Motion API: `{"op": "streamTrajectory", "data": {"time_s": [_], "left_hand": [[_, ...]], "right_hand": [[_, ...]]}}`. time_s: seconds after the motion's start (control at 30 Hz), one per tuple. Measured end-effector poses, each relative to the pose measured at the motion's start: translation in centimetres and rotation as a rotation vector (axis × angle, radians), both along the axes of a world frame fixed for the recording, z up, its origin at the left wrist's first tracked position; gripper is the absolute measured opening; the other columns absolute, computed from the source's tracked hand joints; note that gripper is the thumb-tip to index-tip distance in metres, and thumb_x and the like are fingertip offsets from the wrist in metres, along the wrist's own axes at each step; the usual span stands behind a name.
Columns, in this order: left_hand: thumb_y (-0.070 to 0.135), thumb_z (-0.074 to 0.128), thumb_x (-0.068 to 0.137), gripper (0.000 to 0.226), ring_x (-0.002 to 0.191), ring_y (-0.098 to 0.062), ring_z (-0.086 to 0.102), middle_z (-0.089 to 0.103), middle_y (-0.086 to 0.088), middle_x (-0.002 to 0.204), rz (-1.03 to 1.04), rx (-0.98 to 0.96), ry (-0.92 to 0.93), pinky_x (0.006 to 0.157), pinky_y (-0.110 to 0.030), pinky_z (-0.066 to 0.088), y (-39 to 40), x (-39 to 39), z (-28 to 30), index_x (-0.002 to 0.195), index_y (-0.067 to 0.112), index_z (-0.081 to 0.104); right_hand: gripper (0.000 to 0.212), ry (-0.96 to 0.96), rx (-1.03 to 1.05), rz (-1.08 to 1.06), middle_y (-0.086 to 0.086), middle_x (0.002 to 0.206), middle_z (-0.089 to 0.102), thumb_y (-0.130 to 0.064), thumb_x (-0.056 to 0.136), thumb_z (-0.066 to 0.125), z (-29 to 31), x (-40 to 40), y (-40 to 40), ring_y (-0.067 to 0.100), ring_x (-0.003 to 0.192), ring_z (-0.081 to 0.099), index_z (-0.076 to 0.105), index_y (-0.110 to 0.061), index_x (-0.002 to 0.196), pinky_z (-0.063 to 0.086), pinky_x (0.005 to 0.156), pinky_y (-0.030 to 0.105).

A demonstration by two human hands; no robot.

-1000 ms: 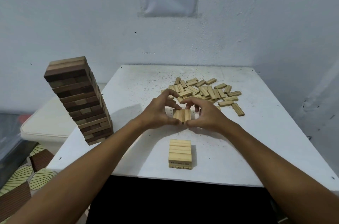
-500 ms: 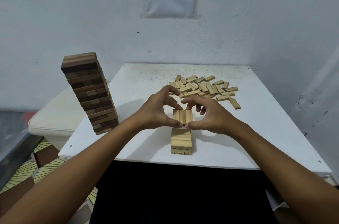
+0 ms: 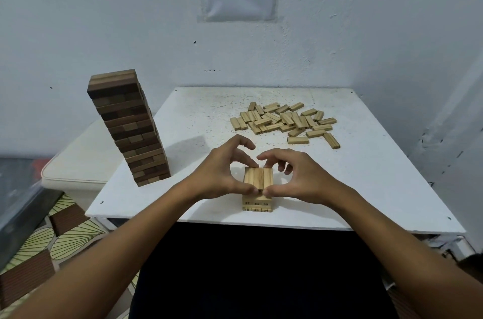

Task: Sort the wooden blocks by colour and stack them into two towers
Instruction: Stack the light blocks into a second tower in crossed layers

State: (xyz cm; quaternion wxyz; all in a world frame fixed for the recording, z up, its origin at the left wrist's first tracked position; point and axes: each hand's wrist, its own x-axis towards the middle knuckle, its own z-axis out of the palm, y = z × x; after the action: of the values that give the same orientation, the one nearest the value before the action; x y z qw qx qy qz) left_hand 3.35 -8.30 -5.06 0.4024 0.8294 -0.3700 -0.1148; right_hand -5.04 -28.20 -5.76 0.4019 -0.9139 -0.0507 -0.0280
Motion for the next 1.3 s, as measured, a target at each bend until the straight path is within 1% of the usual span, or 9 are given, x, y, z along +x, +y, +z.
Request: {"op": "streamTrajectory", "data": {"time_s": [0.2, 0.33, 0.4, 0.7, 0.8, 0.9, 1.0, 1.17, 1.3], "left_hand": [[0.026, 0.093, 0.057, 0.074, 0.106, 0.004, 0.059, 0.072, 0.017, 0.100, -0.005, 0.007, 0.011, 0.091, -0.017, 0.039, 0.33, -0.22, -0.56, 0.114, 0.031, 0.046], [0.022, 0.093, 0.059, 0.072, 0.106, 0.003, 0.059, 0.072, 0.016, 0.101, 0.001, 0.003, 0.011, 0.085, -0.006, 0.036, 0.52, -0.29, -0.76, 0.115, 0.029, 0.047], [0.019, 0.092, 0.060, 0.071, 0.106, 0.003, 0.059, 0.072, 0.016, 0.100, 0.002, -0.004, 0.004, 0.083, -0.004, 0.035, 0.57, -0.34, -0.81, 0.115, 0.028, 0.047], [0.019, 0.091, 0.060, 0.069, 0.104, 0.003, 0.058, 0.072, 0.019, 0.100, -0.001, -0.004, -0.008, 0.082, -0.004, 0.034, 0.61, -0.47, -0.94, 0.114, 0.029, 0.049], [0.025, 0.089, 0.058, 0.068, 0.105, 0.004, 0.058, 0.071, 0.022, 0.100, -0.010, -0.004, -0.002, 0.082, -0.003, 0.033, 0.61, -0.57, -0.86, 0.113, 0.031, 0.049], [0.030, 0.085, 0.056, 0.066, 0.105, 0.005, 0.057, 0.071, 0.019, 0.101, -0.013, -0.007, 0.003, 0.082, -0.003, 0.033, 0.59, -0.77, -0.76, 0.112, 0.032, 0.049], [0.031, 0.084, 0.056, 0.065, 0.106, 0.005, 0.057, 0.071, 0.020, 0.101, -0.016, -0.004, 0.008, 0.082, -0.004, 0.034, 0.58, -0.84, -0.67, 0.111, 0.034, 0.050], [0.033, 0.083, 0.057, 0.065, 0.106, 0.007, 0.057, 0.070, 0.020, 0.103, -0.019, 0.009, 0.019, 0.086, -0.015, 0.036, 0.56, -0.89, -0.55, 0.113, 0.035, 0.050], [0.034, 0.083, 0.057, 0.066, 0.107, 0.006, 0.058, 0.070, 0.018, 0.104, -0.025, -0.002, 0.024, 0.087, -0.019, 0.037, 0.64, -0.91, -0.60, 0.113, 0.036, 0.050]], "right_hand": [[0.061, 0.019, -0.016, 0.010, -0.015, 0.106, 0.061, -0.031, 0.069, 0.086, -0.15, -0.29, 0.31, 0.005, 0.092, 0.050, 0.054, -0.045, 0.118, 0.041, 0.072, 0.020], [0.061, 0.022, -0.024, 0.015, -0.016, 0.106, 0.061, -0.032, 0.069, 0.086, -0.20, -0.40, 0.41, 0.004, 0.092, 0.050, 0.053, -0.046, 0.118, 0.040, 0.071, 0.018], [0.061, 0.021, -0.028, 0.014, -0.017, 0.106, 0.061, -0.033, 0.069, 0.086, -0.26, -0.41, 0.43, 0.004, 0.092, 0.050, 0.053, -0.047, 0.118, 0.040, 0.071, 0.017], [0.061, 0.017, -0.038, 0.012, -0.019, 0.105, 0.060, -0.034, 0.068, 0.086, -0.29, -0.46, 0.45, 0.002, 0.092, 0.049, 0.052, -0.048, 0.118, 0.039, 0.070, 0.015], [0.061, 0.012, -0.039, 0.012, -0.019, 0.106, 0.060, -0.034, 0.069, 0.086, -0.37, -0.49, 0.42, 0.002, 0.093, 0.050, 0.052, -0.049, 0.118, 0.039, 0.069, 0.014], [0.061, 0.008, -0.036, 0.011, -0.018, 0.106, 0.061, -0.033, 0.069, 0.086, -0.46, -0.55, 0.39, 0.002, 0.093, 0.050, 0.053, -0.048, 0.117, 0.039, 0.069, 0.014], [0.061, 0.001, -0.039, 0.011, -0.018, 0.106, 0.061, -0.033, 0.068, 0.086, -0.57, -0.57, 0.33, 0.002, 0.093, 0.050, 0.054, -0.047, 0.118, 0.040, 0.070, 0.015], [0.061, 0.001, -0.036, 0.014, -0.019, 0.106, 0.061, -0.033, 0.069, 0.086, -0.62, -0.59, 0.31, 0.003, 0.093, 0.050, 0.056, -0.042, 0.122, 0.042, 0.071, 0.018], [0.061, 0.009, -0.046, 0.013, -0.018, 0.107, 0.060, -0.033, 0.069, 0.085, -0.63, -0.56, 0.32, 0.003, 0.095, 0.051, 0.056, -0.043, 0.122, 0.043, 0.072, 0.019]]}}
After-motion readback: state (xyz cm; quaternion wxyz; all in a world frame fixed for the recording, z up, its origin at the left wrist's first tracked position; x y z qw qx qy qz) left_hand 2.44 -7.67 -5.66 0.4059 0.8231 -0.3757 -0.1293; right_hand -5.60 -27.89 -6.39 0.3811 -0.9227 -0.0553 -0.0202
